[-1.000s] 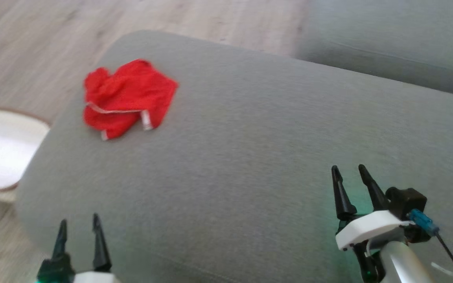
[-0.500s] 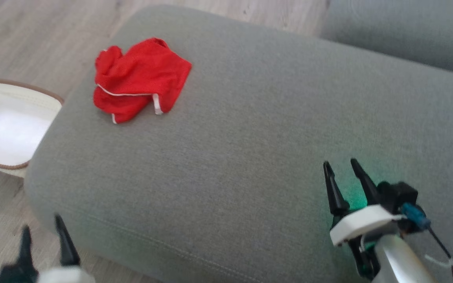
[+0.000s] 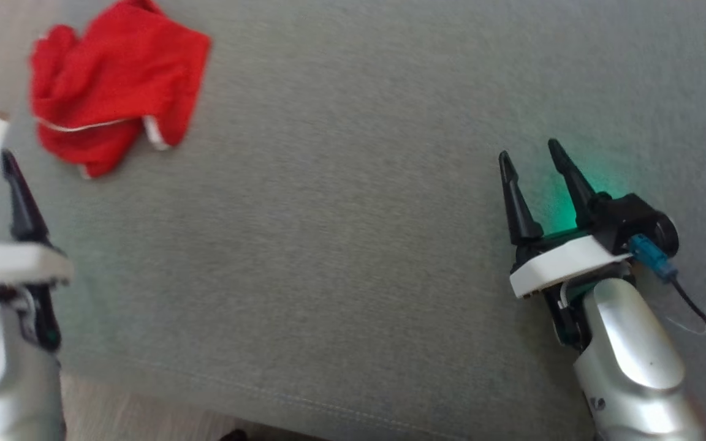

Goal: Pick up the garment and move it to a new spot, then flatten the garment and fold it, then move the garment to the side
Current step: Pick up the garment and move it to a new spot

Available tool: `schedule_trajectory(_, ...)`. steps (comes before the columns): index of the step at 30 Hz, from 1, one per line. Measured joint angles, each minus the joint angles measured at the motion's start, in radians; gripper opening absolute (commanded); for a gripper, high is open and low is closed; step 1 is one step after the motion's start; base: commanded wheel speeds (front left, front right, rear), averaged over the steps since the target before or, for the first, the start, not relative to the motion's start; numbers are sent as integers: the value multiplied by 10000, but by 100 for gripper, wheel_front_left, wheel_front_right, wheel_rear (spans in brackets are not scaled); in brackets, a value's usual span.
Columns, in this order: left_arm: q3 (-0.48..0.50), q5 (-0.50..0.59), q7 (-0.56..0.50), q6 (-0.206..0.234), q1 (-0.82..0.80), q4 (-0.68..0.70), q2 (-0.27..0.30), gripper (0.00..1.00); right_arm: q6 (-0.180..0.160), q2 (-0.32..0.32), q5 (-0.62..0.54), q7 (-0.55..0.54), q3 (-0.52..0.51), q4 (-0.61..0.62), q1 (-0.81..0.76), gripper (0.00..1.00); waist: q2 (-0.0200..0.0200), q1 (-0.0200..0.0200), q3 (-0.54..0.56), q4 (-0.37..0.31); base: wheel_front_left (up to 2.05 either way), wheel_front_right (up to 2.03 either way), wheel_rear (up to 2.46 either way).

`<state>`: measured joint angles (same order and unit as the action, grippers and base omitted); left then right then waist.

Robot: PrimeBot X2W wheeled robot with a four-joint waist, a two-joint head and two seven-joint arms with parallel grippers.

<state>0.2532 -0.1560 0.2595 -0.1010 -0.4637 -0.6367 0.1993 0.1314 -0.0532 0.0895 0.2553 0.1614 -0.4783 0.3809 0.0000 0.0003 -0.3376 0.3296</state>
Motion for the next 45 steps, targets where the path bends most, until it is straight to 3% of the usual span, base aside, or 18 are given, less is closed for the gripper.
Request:
schedule_trajectory(6, -428, -201, 0, -238, -1801, -1831, 652, 100, 0, -15, -48, 2, 73, 493, 269, 100, 0, 0, -920, -770, 0, 0, 0)
schedule_trajectory(17, -625, -1302, -303, -314, -3045, -4010, 1515, 100, 0, 52, -163, 90, -56, 999, 615, 100, 0, -3, -1660, -1593, 0, 0, 0)
schedule_trajectory(18, -652, -1352, -295, -314, -3110, -4132, 1522, 59, 0, 52, -163, 90, -67, 1009, 625, 100, 0, -3, -1671, -1629, 0, 0, 0)
schedule_trajectory(19, -688, -1383, -293, -314, -3160, -4228, 1530, 0, 0, 54, -163, 90, -77, 1007, 642, 100, 0, -2, -1670, -1659, 0, 0, 0)
schedule_trajectory(26, -1887, -1436, -94, -314, -3343, -3705, 1726, 0, 0, 29, 102, 86, -288, 708, 615, 100, 0, -2, -1281, -1739, 0, 0, 0)
schedule_trajectory(32, -3252, -1421, -73, -314, -3613, -690, 2270, 0, 0, 0, 775, 73, -228, 451, 316, 100, 0, -3, -546, -1916, 0, 0, 0)
schedule_trajectory(37, -4454, -1605, -23, -314, -3712, 1162, 2278, 0, 0, 4, 1373, 73, 29, 343, 3, 100, 0, -6, 115, -2381, 0, 0, 0)
schedule_trajectory(41, -5643, -1988, -17, -314, -3724, 2073, 1755, 0, 0, 2, 1632, 73, 178, 267, -77, 100, 0, -5, 489, -3030, 0, 0, 0)
schedule_trajectory(45, -6571, -2414, -17, -314, -3732, 2487, 819, 0, 0, 2, 1862, 71, 290, 274, -91, 100, 0, -5, 783, -3760, 0, 0, 0)
